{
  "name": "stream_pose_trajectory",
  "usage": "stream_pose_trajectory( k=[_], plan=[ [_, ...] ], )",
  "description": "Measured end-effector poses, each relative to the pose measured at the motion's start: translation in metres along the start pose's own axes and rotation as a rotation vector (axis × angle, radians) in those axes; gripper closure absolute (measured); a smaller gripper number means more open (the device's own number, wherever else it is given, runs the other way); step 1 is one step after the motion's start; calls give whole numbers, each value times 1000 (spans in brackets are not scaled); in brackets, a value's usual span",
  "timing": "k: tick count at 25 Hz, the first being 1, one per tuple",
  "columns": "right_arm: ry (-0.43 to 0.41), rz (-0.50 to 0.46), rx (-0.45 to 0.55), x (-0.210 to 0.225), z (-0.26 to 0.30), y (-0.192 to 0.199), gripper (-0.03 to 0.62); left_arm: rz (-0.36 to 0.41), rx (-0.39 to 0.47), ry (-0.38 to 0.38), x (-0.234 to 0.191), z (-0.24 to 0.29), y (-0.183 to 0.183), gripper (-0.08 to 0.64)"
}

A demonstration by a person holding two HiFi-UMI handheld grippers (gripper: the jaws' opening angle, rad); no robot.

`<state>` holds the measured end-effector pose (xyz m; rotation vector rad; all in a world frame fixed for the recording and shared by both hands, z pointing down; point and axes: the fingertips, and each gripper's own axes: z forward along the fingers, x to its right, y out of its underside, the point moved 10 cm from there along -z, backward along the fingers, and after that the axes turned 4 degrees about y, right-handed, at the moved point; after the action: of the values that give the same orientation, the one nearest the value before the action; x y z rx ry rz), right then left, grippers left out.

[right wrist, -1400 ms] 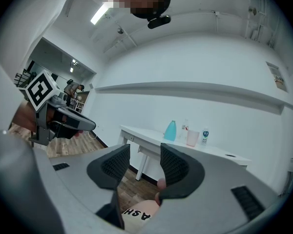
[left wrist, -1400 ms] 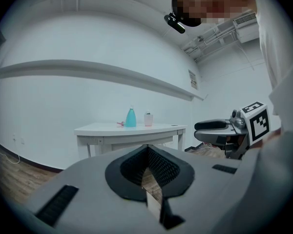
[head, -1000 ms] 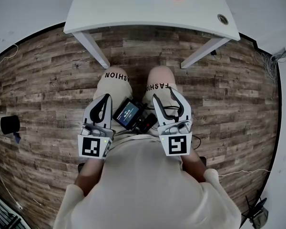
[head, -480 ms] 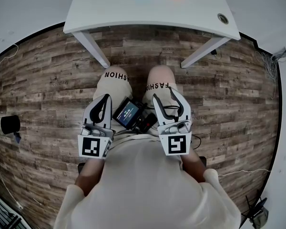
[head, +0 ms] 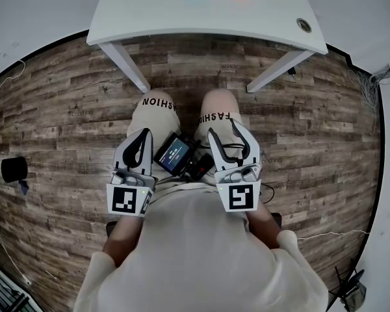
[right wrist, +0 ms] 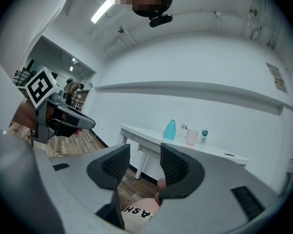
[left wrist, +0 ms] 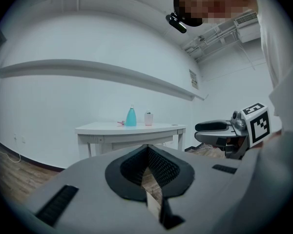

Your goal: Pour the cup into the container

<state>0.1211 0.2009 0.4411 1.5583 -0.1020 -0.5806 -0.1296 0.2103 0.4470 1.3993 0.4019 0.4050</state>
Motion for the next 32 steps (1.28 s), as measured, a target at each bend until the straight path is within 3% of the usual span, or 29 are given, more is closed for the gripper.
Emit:
stream_pose_trajectory(
  k=[28, 32],
  plan=[
    [-17, -7, -22, -3, 8, 3, 396, -15, -6, -3, -5, 4, 4, 551],
    [-1, 22, 21, -5, 11, 1, 396, -17, -6, -4, -6, 4, 5, 551]
  ],
)
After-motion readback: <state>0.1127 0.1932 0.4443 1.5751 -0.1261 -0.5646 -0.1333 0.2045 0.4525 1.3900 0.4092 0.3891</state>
